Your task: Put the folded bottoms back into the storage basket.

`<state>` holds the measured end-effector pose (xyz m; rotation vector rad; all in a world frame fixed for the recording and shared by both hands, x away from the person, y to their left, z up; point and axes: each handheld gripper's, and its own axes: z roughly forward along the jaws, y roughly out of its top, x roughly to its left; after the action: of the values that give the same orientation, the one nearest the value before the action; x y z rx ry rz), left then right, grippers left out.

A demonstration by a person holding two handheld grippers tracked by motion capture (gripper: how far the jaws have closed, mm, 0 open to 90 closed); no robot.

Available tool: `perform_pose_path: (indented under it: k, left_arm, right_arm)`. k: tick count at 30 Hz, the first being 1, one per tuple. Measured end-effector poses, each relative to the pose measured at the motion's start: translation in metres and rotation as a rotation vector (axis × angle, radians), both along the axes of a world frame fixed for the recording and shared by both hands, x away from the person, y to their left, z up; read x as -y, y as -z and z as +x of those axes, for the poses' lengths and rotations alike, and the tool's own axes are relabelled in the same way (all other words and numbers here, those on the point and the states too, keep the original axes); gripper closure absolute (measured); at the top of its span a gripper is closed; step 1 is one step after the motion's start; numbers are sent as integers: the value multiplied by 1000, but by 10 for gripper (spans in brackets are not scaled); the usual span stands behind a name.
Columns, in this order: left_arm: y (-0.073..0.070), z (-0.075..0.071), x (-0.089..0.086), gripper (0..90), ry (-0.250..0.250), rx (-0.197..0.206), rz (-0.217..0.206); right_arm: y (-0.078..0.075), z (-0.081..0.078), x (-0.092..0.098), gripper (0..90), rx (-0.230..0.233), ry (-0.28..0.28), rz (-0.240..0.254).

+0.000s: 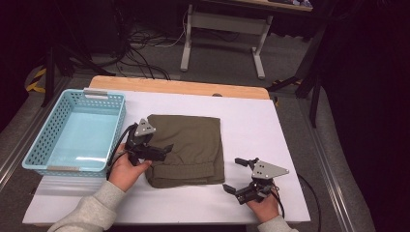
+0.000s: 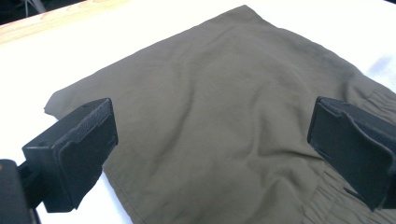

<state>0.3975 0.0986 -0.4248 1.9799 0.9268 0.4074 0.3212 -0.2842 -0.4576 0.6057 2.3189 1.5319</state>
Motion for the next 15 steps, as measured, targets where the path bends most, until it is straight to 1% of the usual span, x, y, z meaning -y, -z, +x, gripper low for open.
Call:
perform_pose_path:
  k: [1,3,8,13,15]
  left_arm:
    - [0,2,0,26,-4,0,12]
    - [0,5,-1,29,-15,-4,21]
    - [2,11,-2,33,-29,-29,15]
    - [2,17,-1,37,-38,-34,48]
    - [2,19,-1,37,-47,-39,50]
  right_arm:
    - [0,0,0,4,0,0,0]
    - [0,0,0,4,0,-1,0]
    - [0,0,0,4,0,-2,0]
    - [0,0,0,4,-1,-2,0]
    - [0,0,0,4,0,-3,1]
